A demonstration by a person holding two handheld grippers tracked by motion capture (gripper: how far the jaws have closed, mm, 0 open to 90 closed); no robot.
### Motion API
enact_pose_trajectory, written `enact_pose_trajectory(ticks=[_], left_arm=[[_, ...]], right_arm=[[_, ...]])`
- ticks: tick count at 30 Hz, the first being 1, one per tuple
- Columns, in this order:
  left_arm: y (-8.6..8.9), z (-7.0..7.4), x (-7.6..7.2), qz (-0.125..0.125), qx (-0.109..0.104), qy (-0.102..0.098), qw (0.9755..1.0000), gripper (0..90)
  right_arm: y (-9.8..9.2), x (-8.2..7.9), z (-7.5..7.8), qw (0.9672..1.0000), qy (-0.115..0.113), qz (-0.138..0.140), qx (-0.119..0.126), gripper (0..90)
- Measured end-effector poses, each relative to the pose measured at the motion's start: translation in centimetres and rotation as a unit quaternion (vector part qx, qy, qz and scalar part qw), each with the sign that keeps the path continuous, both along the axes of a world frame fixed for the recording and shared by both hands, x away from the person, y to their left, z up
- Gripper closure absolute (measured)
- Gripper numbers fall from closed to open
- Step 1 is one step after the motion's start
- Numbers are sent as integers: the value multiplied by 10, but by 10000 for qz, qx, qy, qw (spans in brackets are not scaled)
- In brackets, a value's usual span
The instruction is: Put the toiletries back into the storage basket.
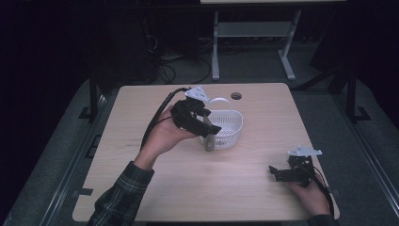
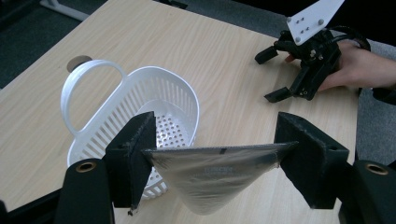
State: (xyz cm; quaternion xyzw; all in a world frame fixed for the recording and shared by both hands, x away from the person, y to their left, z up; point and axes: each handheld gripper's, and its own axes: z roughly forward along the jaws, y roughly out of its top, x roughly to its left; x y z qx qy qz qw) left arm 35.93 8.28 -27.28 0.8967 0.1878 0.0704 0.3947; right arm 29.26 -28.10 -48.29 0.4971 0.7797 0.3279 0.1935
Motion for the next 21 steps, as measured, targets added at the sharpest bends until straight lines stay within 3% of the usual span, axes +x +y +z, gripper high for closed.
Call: enact_pose_trajectory(ticks=[21], left_arm=[[5, 20, 15, 168, -14, -94, 9998, 298]], right_arm=[[0, 0, 0, 10000, 0, 0, 0, 23]])
